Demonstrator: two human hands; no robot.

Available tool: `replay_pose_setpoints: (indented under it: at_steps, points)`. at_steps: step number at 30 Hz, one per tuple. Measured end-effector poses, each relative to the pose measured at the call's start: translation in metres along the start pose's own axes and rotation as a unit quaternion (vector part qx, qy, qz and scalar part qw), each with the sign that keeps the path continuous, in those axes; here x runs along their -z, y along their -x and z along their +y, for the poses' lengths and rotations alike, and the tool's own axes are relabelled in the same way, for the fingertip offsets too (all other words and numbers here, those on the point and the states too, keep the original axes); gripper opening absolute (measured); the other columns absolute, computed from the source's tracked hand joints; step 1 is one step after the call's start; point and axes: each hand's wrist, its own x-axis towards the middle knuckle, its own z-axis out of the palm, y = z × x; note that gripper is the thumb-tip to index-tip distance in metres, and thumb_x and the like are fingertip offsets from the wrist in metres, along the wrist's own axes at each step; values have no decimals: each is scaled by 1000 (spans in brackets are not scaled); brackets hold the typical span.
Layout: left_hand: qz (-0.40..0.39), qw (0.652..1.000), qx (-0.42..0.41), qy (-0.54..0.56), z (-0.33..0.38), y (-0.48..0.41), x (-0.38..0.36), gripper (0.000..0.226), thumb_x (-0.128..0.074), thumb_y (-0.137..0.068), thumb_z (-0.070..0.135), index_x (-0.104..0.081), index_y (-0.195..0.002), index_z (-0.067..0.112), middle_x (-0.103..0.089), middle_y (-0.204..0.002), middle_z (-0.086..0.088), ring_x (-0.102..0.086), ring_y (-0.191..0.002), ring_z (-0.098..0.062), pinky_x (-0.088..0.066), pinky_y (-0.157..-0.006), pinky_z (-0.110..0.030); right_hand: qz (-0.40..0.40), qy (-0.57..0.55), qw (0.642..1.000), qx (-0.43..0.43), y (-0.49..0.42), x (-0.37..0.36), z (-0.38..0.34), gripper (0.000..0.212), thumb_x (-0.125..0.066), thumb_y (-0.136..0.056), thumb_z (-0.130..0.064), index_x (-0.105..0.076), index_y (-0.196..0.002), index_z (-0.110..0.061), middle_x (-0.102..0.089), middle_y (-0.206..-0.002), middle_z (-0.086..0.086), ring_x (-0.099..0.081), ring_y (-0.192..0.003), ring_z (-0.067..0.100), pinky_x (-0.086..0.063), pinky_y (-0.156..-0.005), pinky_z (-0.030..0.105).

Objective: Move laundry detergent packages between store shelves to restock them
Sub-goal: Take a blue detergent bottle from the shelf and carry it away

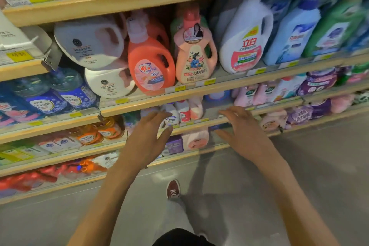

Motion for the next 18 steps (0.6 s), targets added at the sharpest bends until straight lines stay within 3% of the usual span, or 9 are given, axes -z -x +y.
replay_pose_setpoints:
  at_steps: [4, 9, 18]
  points:
    - [-39, 998, -5, -56, 20, 14, -12, 51, -60, -98, 36, -48, -146, 22, -50, -149, -6, -48, -133, -30, -44, -103, -41, -6, 26, 999, -39, 36, 15, 28, 60, -64, -92, -40, -43, -147, -28, -37, -151, 2, -29, -142, 26, -27, -115, 41]
    - [-1, 994, -46, -104, 53, 8, -15, 53, -68, -93, 32, -53, -141, 17, -51, -146, -14, -47, -135, -38, -42, -107, -53, 5, 71, 996, -60, 56, 41, 45, 63, -62, -92, -42, -40, -149, -28, -31, -155, 4, -23, -144, 28, -22, -116, 45]
    - [35, 987, -79, -138, 124, -29, -19, 56, -66, -93, 33, -48, -145, 22, -48, -150, -8, -44, -138, -35, -39, -111, -52, 34, 121, 991, -44, 55, 83, 83, 66, -62, -92, -44, -39, -150, -23, -35, -153, 11, -25, -145, 32, -25, -117, 53]
